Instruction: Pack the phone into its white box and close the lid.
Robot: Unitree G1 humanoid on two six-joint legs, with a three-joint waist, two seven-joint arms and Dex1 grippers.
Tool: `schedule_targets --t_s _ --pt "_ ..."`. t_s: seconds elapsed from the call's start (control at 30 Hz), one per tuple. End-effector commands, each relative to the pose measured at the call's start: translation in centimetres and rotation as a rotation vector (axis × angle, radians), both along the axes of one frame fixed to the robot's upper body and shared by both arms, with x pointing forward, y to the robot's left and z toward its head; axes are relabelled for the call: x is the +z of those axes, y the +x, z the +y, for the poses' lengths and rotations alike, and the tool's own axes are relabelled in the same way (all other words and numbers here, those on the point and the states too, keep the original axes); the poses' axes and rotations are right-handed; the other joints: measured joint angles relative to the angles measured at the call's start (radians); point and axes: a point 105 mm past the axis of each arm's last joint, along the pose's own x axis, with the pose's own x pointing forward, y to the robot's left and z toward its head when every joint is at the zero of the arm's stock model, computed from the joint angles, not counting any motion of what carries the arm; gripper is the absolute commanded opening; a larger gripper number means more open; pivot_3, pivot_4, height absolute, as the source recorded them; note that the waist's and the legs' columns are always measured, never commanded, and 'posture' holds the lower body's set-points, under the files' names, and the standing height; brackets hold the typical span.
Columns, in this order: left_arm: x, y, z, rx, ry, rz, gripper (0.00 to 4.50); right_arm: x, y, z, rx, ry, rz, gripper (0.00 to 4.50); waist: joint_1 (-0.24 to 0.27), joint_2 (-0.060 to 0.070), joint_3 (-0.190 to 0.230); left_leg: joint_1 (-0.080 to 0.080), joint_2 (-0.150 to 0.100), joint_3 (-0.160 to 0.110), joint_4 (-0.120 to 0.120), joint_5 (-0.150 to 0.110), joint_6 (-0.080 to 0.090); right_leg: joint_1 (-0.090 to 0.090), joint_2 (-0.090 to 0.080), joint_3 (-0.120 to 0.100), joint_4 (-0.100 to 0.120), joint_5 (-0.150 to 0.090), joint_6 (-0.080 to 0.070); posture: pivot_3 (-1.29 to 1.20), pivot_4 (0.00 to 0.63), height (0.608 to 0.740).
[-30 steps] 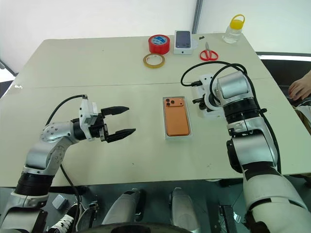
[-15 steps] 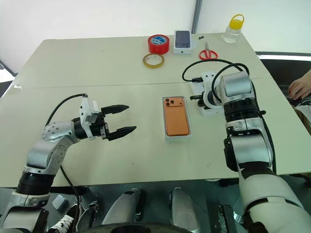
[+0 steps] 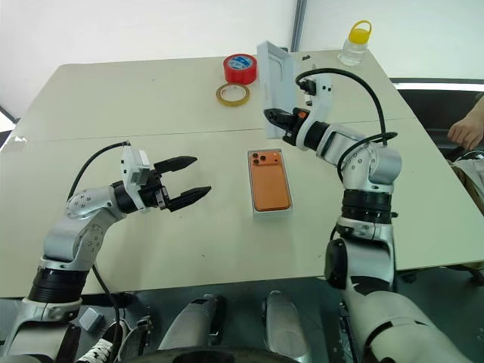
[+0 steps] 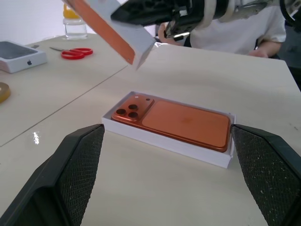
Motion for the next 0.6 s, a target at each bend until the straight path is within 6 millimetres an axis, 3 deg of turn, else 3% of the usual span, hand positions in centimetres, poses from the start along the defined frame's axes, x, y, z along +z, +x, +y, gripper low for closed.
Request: schedule_targets --t_s 0.03,0.2,0.4,0.6 --pt "1.8 0.0 0.1 0.016 -0.038 -0.05 4.5 1.1 -2.6 0.7 0.136 0.185 0.046 0.02 0.002 0.0 0.0 0.0 0.0 0.0 0.0 0.0 0.0 0.0 0.0 0.0 0.0 0.0 0.0 0.0 0.15 0.74" --pt "2.1 0.1 1.0 0.047 -0.047 -0.049 4.5 0.1 -6.5 2.9 0.414 0.292 0.18 0.02 0.004 0.0 0.0 0.0 0.0 0.0 0.0 0.0 0.0 0.0 0.0 0.0 -0.001 0.0 0.0 0.0 0.15 0.74" --pt "3.0 0.2 2.0 0.092 -0.103 -0.036 4.5 -2.6 -8.1 3.5 0.403 0.304 0.27 0.02 0.0 0.001 0.0 0.0 0.0 0.0 -0.001 0.0 0.0 0.0 0.0 0.0 -0.001 0.0 -0.001 0.0 0.15 0.74" --pt "2.6 -0.5 1.6 0.086 -0.111 -0.008 4.5 -4.7 -9.5 4.8 0.415 0.277 0.336 0.02 0.0 0.001 0.0 0.0 0.0 0.0 -0.001 0.0 0.0 0.0 0.0 0.001 -0.001 0.0 -0.001 0.0 0.15 0.74"
